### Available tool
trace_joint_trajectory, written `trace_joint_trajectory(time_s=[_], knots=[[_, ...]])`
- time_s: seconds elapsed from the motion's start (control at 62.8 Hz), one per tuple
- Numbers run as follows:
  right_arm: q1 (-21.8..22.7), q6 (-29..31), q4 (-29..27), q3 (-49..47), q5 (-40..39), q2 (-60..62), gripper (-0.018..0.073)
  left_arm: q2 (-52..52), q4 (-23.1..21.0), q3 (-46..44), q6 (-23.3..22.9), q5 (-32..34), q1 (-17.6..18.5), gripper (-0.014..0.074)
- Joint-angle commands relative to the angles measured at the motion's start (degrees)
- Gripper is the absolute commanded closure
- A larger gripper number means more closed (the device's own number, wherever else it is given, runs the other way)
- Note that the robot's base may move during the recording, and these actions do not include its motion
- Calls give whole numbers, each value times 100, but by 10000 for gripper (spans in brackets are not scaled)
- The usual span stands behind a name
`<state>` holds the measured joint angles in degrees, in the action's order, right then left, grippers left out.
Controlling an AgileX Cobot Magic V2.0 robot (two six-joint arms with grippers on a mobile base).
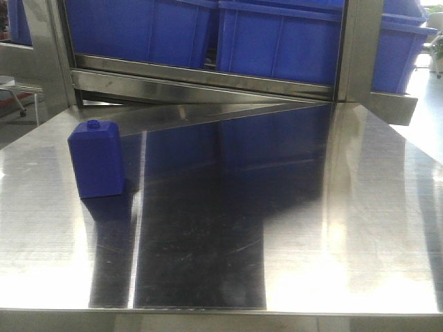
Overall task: Pick and sort blue part to right shelf
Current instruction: 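Move the left gripper down over the other blue block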
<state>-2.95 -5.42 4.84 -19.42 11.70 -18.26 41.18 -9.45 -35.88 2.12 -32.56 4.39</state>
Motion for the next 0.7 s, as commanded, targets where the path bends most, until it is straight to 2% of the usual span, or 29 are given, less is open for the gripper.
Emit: trace_joint_trajectory(time_s=[0.0, 0.207, 0.398, 0.478, 0.557, 0.685], knots=[[19, 13, 64, -169, -516, -34, 180, 467, 71, -551, -279, 54, 128, -97], [19, 13, 64, -169, -516, -34, 180, 1641, 680, -1482, -1466, -930, 803, -97], [19, 13, 64, -169, -516, -34, 180, 2658, 751, -2148, -2616, -1073, 1435, -97], [19, 13, 64, -169, -516, -34, 180, 3068, 945, -2458, -3161, -1197, 1716, -97], [19, 13, 64, -169, -516, -34, 180, 3474, 1089, -2792, -3458, -1457, 1909, -97], [19, 13, 64, -169, -516, -34, 180, 3992, 1102, -3336, -3596, -1815, 2133, -97]])
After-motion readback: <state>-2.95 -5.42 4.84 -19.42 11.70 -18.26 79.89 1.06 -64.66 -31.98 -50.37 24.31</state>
